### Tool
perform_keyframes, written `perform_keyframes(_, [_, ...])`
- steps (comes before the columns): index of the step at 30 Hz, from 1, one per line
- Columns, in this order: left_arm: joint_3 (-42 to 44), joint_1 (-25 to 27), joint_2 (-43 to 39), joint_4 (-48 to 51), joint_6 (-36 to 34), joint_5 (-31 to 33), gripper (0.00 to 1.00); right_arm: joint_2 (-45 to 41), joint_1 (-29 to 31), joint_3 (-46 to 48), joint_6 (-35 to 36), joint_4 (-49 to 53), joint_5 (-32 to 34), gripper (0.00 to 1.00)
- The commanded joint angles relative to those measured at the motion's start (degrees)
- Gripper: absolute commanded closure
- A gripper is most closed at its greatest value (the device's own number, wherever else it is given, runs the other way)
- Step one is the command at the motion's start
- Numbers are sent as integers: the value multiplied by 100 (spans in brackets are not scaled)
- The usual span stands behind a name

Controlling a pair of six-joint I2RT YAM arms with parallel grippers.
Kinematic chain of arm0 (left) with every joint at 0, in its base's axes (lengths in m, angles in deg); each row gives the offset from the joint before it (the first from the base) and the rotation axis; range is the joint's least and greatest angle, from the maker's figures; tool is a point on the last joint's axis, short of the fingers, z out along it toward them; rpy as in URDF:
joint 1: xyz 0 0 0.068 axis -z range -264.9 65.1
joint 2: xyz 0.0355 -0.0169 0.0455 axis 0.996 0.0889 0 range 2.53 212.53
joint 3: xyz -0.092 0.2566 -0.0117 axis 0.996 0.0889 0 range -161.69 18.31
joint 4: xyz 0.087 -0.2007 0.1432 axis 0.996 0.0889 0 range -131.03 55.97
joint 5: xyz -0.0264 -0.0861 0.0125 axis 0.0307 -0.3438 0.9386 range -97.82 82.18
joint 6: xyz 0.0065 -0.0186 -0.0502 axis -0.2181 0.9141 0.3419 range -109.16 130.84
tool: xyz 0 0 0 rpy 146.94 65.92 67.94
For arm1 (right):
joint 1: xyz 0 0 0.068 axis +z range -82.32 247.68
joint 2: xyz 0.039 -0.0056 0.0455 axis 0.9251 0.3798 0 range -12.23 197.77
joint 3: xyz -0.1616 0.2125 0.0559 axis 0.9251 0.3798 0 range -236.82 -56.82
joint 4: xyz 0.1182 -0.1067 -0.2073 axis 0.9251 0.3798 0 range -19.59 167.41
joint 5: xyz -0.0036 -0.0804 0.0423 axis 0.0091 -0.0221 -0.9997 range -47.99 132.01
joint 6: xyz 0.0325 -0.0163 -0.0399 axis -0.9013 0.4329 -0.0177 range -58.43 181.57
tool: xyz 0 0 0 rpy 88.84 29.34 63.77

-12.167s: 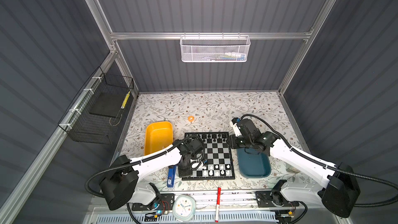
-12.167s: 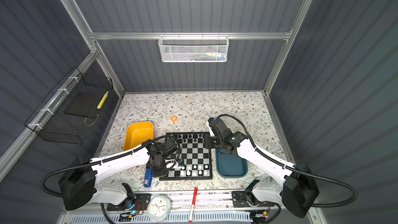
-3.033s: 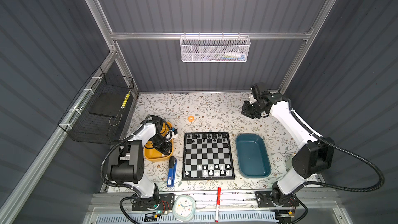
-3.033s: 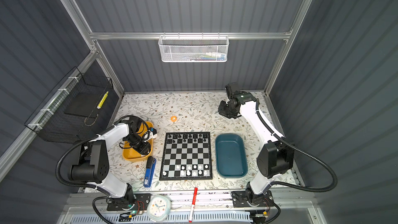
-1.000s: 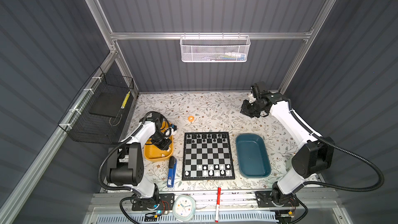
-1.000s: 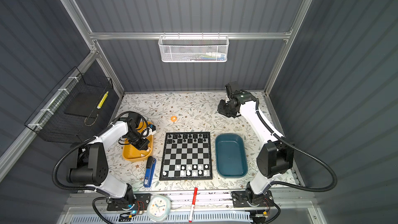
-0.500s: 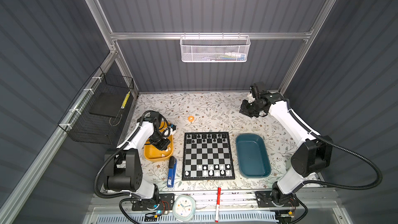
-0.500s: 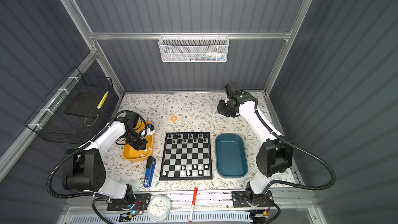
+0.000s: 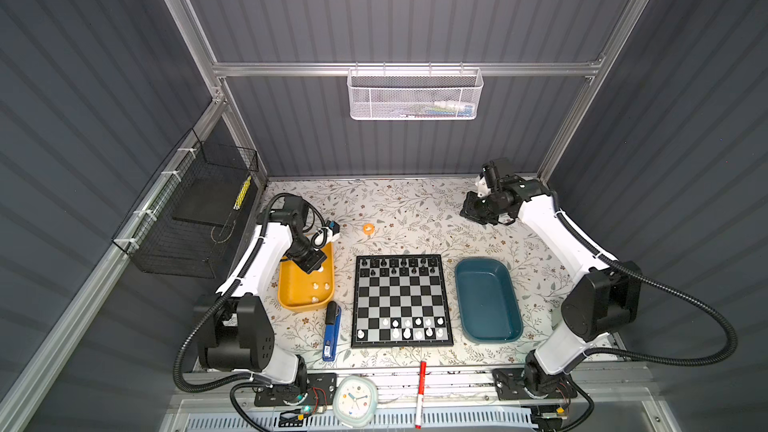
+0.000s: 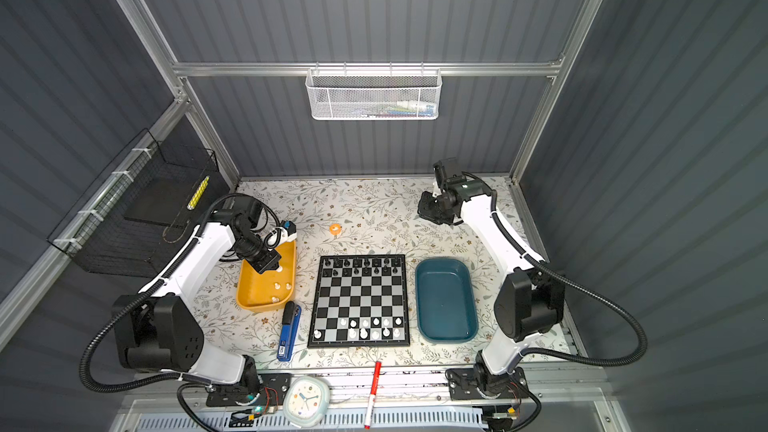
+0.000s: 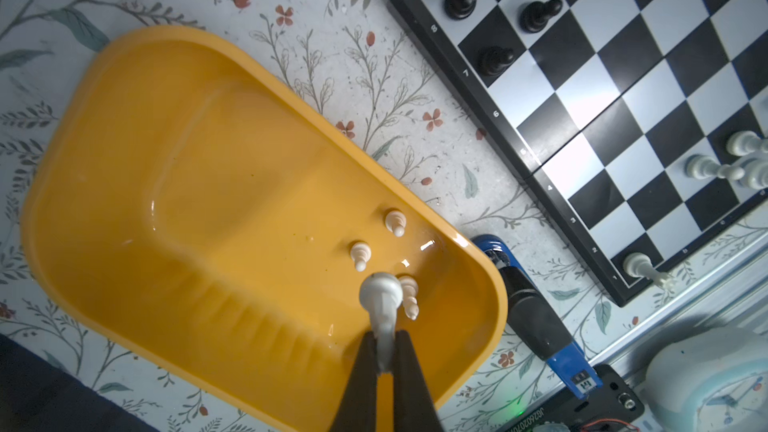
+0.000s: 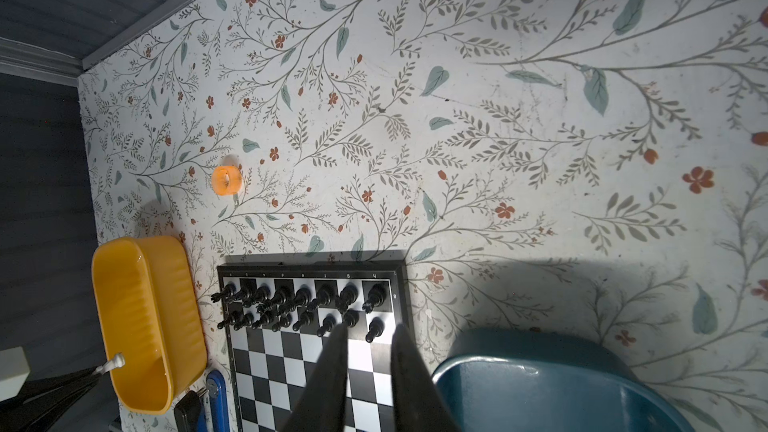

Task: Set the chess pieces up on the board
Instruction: 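Lift the white piece out of the yellow tub with the left gripper, then carry the white piece over the nearest row while the right arm lowers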

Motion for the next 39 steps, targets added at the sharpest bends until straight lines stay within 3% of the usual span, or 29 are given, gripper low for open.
perform_keyframes(1, [-132,240,-147,356,-391,-144,96,-102,38,144,137,-85,-70,77])
perform_keyframes(11, [-252,806,-309,383,-788,-757,96,-90,33,-144,335,-1,-208,77])
perform_keyframes(20, [36,1624,-349,157,-1474,-673,97,-5,68,-581,601,526,-680,76])
perform_keyframes(30, [427,2504,-543,185,-1606,-688,98,-719,516,23,1031,1092,-1859,76])
perform_keyframes(34, [620,2926,-617,187,-1510,-719,98,-972,826,116,1219,1725,-1684,75])
perform_keyframes(39, [877,3348,-572,4,-1484,-612,98,-1548,950,609,1092,1818,-1552,75])
